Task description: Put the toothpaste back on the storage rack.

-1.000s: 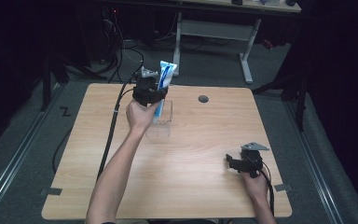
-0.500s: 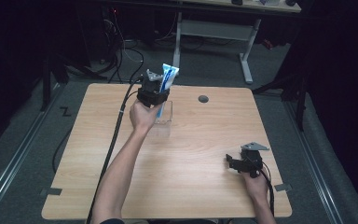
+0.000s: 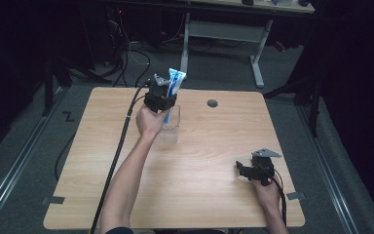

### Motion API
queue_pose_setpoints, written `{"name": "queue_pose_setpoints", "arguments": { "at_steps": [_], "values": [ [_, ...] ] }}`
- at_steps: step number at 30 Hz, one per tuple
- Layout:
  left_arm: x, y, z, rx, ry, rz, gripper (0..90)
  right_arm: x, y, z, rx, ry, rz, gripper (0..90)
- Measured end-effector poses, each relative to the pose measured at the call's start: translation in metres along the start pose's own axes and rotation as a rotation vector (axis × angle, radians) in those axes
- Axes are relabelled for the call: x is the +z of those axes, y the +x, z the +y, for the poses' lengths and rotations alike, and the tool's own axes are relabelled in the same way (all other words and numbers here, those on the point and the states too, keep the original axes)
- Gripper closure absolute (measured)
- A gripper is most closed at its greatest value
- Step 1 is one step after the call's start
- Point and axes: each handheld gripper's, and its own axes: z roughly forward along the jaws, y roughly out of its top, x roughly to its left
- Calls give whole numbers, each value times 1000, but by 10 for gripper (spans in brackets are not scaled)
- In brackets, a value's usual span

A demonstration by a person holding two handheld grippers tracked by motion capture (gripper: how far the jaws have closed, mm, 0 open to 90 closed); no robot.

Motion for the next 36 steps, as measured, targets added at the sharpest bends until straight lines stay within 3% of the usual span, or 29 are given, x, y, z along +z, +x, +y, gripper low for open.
{"name": "queue_pose_setpoints", "arguments": {
  "at_steps": [16,28,36],
  "values": [
    [3,7,-13,-17,37,-4,695,0,0,0,-5,0,1,239],
    [3,6,-20,-25,68,-36,707,0,0,0,-5,0,1,239],
    [3,8,-28,-54,87,-59,710,0,0,0,-5,-1,0,239]
  ]
}}
